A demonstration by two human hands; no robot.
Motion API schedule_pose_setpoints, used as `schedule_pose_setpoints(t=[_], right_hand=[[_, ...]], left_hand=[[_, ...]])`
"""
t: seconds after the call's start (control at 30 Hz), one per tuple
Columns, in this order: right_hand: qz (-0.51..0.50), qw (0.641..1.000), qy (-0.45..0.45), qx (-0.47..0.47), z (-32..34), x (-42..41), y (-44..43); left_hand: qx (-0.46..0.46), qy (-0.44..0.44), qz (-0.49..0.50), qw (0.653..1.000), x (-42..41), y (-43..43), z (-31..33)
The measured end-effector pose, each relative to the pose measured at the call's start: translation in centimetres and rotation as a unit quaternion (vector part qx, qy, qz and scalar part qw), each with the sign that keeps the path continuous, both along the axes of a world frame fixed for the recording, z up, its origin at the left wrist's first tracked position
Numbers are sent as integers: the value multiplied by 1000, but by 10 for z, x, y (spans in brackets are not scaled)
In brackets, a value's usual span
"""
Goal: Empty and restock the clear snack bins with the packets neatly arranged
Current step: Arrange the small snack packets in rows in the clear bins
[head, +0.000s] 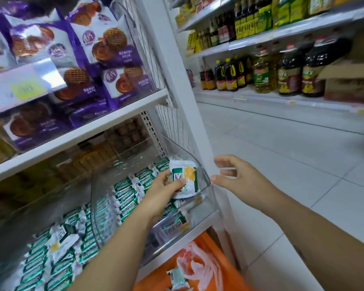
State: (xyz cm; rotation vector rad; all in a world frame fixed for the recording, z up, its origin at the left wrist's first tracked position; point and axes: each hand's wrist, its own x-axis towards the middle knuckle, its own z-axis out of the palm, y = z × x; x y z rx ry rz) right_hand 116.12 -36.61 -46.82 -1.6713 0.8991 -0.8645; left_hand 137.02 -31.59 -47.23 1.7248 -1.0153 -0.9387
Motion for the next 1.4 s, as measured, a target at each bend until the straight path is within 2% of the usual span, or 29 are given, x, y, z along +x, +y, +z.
schedule_pose_setpoints(t=[0.07, 0.13, 0.27, 0.37, 0.43, 0.5, 0.63, 0.83, 0.97, 1.07, 1.3, 1.4], right_hand=[[0, 1000, 3, 2, 0, -1, -1], [0, 1000, 6, 2, 0, -1, 0], [-4, 1000, 18, -1, 1, 0, 3], [-7, 1000, 30, -3, 3, 1, 6], [-10, 999, 32, -4, 4, 2, 7], [-11, 999, 32, -3, 5, 2, 7], [-13, 1000, 26, 4, 5, 3, 8], [-11, 999, 39, -5, 5, 2, 10], [-8, 999, 42, -8, 5, 2, 9], [-12, 999, 39, -9, 3, 3, 8], [-19, 999, 29, -12, 1, 6, 9], [-21, 999, 38, -14, 3, 8, 10]], left_hand=[[32, -35, -26, 999, 2, 2, -3], [66, -134, -63, 987, 0, 6, 0], [112, -274, -168, 940, -2, -2, 14], [165, -307, -223, 910, -2, -10, 26], [184, -299, -245, 904, -1, -12, 33], [181, -312, -247, 899, 0, -12, 35], [150, -393, -268, 867, -4, -17, 22], [156, -374, -270, 874, -5, -26, 12], [55, -347, -233, 907, 4, -23, 15], [21, -374, -238, 896, 0, -26, 8], [60, -431, -262, 861, -1, -41, 5], [88, -384, -285, 874, -4, -42, 10]])
